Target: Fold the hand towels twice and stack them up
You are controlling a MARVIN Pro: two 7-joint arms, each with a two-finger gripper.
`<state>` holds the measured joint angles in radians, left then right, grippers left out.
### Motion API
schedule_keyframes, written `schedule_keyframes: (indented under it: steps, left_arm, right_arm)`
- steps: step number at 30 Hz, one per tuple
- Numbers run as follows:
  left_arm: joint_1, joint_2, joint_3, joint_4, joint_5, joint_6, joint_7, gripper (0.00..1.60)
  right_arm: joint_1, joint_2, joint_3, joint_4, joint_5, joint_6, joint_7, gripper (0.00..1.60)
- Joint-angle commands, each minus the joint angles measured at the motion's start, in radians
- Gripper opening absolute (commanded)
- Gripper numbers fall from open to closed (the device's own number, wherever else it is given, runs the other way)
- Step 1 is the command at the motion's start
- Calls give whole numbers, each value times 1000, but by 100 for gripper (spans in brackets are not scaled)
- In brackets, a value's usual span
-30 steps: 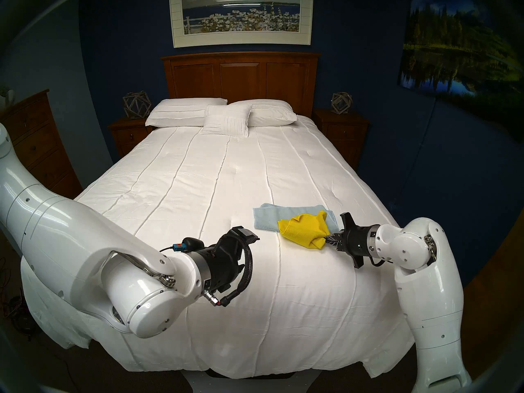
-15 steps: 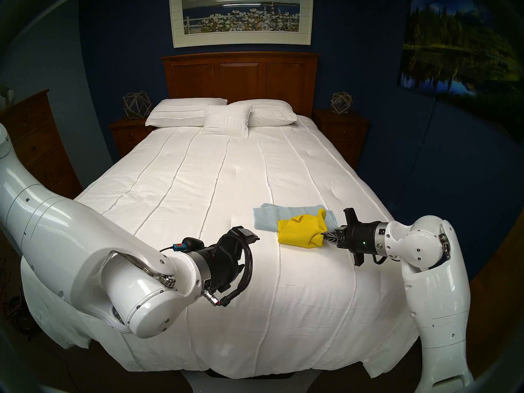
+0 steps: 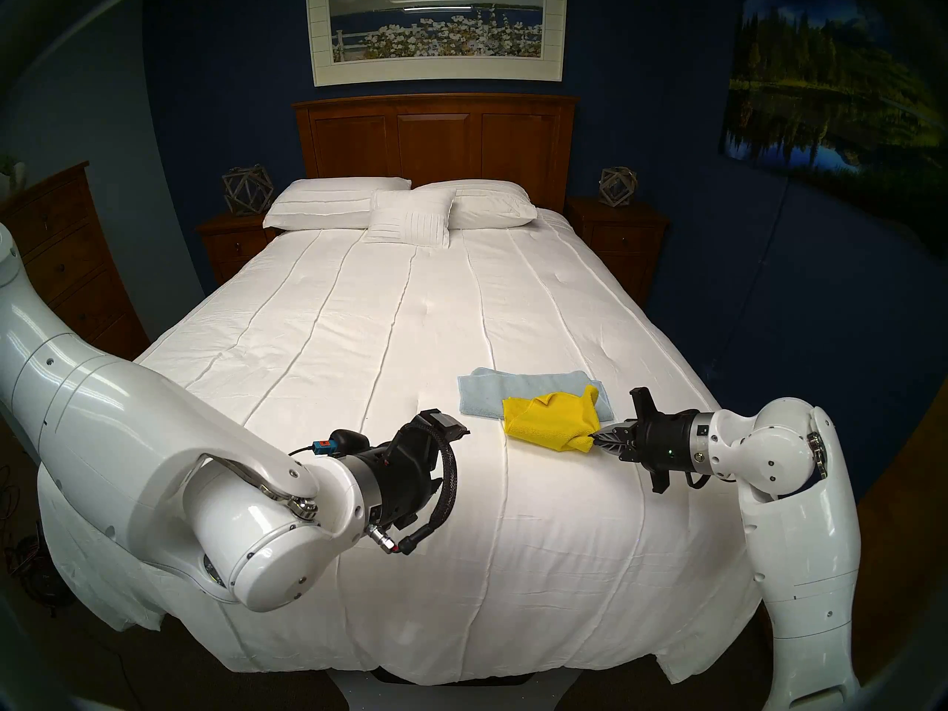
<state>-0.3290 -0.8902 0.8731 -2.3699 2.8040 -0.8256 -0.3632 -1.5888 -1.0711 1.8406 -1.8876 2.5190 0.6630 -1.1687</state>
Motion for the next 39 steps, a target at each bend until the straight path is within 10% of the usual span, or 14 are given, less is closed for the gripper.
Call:
schedule_keyframes:
  steps: [1,6,9,12,25,39]
  left_arm:
    - [-4,0,-11,0,-1,2,-3,160]
    - [-3,0,-12,0,0,2,-3,160]
    - [-3,0,-12,0,0,2,-3,160]
    - [-3,0,-12,0,0,1,-2,160]
    - [-3,0,-12,0,2,1,-1,160]
    - [-2,1,-13,0,2,1,-1,160]
  right_arm:
    - [-4,8,3,-22,15,8,-4,24]
    - [-20,21,-1,-34,16,10,-13,33]
    - [-32,22,1,-43,2,0,-12,75]
    - [-43,22,8,-46,-18,-2,-3,160]
    - [-74,-13,28,-122,64,-64,-17,160]
    - [-9,-61,-51,-54,-76,-100,32,159]
